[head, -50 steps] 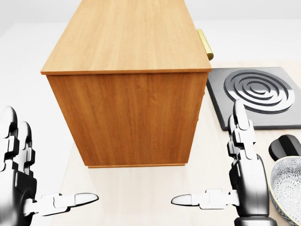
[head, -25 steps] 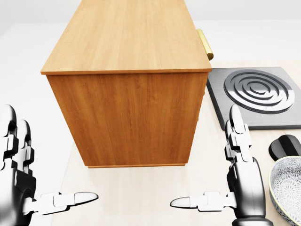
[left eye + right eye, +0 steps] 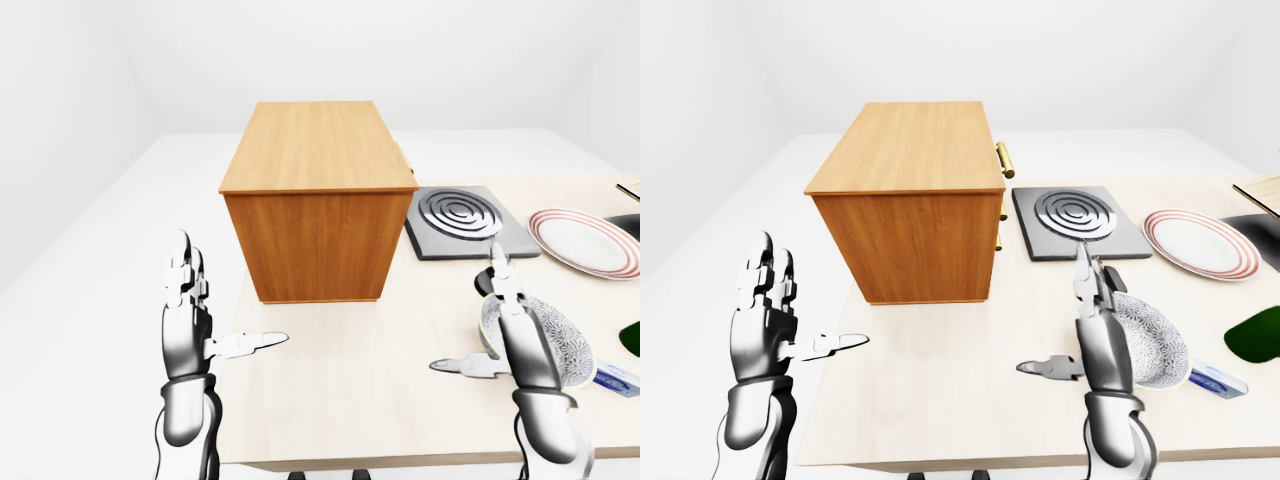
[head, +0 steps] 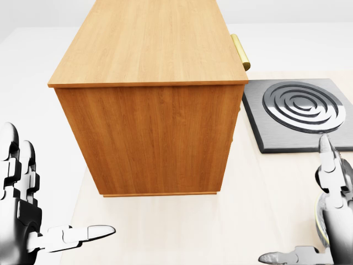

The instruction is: Put the bowl on the top of the cabinet.

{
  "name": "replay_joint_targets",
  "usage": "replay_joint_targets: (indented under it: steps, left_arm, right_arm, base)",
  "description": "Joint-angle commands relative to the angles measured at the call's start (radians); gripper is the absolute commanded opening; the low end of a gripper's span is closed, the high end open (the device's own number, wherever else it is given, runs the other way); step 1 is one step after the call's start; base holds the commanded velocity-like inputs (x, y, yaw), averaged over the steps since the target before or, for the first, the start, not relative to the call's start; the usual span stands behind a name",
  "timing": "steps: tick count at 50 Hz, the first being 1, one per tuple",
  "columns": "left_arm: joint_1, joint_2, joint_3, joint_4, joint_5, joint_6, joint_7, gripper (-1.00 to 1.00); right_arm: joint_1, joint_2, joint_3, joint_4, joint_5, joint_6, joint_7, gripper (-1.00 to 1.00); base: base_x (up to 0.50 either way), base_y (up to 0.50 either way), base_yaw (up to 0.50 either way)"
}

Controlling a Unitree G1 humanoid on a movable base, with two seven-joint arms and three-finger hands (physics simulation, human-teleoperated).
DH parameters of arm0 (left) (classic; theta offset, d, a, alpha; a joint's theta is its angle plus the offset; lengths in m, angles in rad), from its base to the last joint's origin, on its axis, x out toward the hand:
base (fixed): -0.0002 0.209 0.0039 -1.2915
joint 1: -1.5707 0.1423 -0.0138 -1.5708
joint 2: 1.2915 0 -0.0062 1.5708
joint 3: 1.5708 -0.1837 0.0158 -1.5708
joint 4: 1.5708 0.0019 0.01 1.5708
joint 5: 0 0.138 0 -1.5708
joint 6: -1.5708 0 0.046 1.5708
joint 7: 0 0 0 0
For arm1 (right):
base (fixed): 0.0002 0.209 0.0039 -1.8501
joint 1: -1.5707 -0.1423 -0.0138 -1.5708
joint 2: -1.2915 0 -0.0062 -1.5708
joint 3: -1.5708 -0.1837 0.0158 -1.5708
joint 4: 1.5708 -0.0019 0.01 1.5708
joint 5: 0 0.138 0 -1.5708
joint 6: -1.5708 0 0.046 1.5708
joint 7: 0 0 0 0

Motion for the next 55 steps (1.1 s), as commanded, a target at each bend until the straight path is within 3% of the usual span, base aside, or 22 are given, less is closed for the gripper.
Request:
replay_joint_targets:
  steps: [1, 13, 23, 34, 55]
  left_arm:
    - [0.004, 0.0, -0.002, -0.003, -0.001, 0.0, 0.003, 1.0]
    - [0.004, 0.0, -0.001, -0.009, 0.0, 0.0, 0.002, 1.0]
    - [0.005, 0.0, -0.001, -0.008, 0.001, 0.0, 0.001, 1.0]
    - [0.003, 0.001, -0.003, 0.001, 0.003, 0.0, 0.002, 1.0]
    - [0.009, 0.001, -0.007, 0.001, 0.006, 0.0, 0.001, 1.0]
  right_arm:
    - [0.082, 0.017, -0.177, 0.072, -0.239, 0.0, 0.061, 1.0]
    - [0.07, 0.049, -0.339, 0.051, -0.291, 0.0, 0.167, 1.0]
    - [0.06, 0.059, -0.388, 0.047, -0.335, 0.0, 0.195, 1.0]
    - [0.045, 0.045, -0.38, 0.065, -0.391, 0.0, 0.177, 1.0]
    - [0.016, -0.019, -0.263, 0.2, -0.498, 0.0, 0.06, 1.0]
  base:
    - [0.0, 0.0, 0.0]
    - [0.0, 0.0, 0.0]
    - [0.0, 0.0, 0.0]
    - [0.0, 0.0, 0.0]
    - [0.0, 0.0, 0.0]
